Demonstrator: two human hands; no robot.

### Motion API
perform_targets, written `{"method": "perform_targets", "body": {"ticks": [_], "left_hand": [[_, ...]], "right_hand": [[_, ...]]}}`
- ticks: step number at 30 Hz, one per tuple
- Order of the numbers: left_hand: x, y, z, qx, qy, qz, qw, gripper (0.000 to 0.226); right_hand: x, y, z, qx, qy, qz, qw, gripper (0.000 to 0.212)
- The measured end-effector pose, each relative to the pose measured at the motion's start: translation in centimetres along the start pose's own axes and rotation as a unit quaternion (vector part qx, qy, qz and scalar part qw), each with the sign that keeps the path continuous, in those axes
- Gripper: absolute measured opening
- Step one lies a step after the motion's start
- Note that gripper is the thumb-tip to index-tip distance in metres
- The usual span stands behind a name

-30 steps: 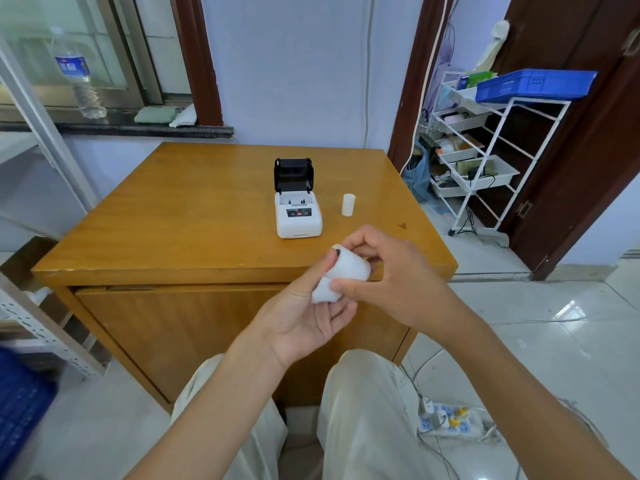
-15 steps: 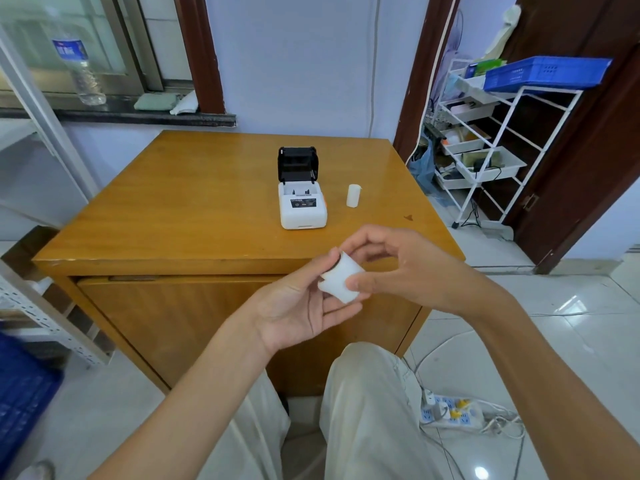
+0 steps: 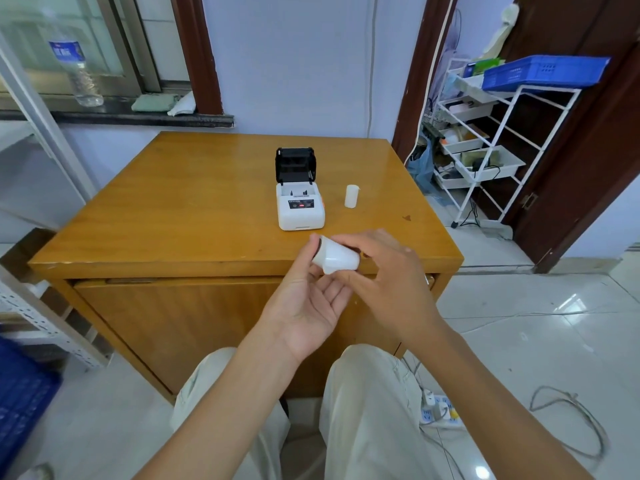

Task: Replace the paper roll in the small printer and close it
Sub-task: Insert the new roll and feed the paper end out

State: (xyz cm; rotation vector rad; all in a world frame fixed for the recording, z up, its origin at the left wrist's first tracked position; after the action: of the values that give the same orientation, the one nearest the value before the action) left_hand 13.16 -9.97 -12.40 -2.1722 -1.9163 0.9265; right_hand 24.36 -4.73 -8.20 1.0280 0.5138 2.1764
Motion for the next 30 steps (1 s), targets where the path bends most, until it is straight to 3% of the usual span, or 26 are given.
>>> {"method": "perform_targets", "body": {"ticks": [4,7,9,13,16,20,22,25,30], "left_hand": [[0.3,-1.4,-0.1,0.085,0.037,0.016,0.996,0.056],[0.4,-3.7,-0.6,0.297,0.009,-0.035,0.954,0.045],[0.8,-6.2,-0.6,0.445,-0.069,-0.136,0.882,0.036],[2.0,-12.2,0.0,0.595,-0.184,-0.338,0.705,0.016],[4.3,-15.1,1.1,0.695,-0.196,-0.354,0.595,0.017],[8.0,-16.7,2.1,0.851,-0.120,-0.296,0.416,0.054],[9.6,-17.1,2.4,0.889,-0.080,-0.273,0.358,0.066],[11.4,-18.0,2.1,0.899,-0.052,-0.269,0.342,0.067],[13.1,-19.2,2.7,0.867,-0.019,-0.273,0.416,0.062]], "right_hand": [[1.2,-1.2,0.3,0.075,0.046,-0.028,0.996,0.035],[2.3,-1.8,0.6,0.101,0.052,-0.044,0.993,0.038],[3.4,-2.3,0.7,0.126,0.044,-0.054,0.990,0.036],[6.3,-4.0,0.8,0.156,0.020,-0.077,0.985,0.033],[8.5,-5.4,0.4,0.170,0.000,-0.098,0.981,0.031],[11.6,-6.1,-0.7,0.151,0.005,-0.095,0.984,0.026],[13.3,-6.4,-1.5,0.134,0.014,-0.093,0.986,0.025],[15.9,-7.2,-3.0,0.117,0.033,-0.098,0.988,0.025],[19.0,-7.5,-5.6,0.076,0.097,-0.085,0.989,0.027]]}}
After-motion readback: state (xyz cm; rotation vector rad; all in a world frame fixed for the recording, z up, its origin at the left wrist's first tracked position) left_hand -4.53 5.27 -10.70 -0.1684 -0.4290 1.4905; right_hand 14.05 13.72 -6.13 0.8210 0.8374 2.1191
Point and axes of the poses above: each hand's wrist, its own x-axis towards the middle knuckle, its own z-axis out of the back of the hand, y = z × x, the point moved 5 cm from there along x, towards the middle knuckle, and after that the axes turned 3 degrees about x, right-handed, at the moved point
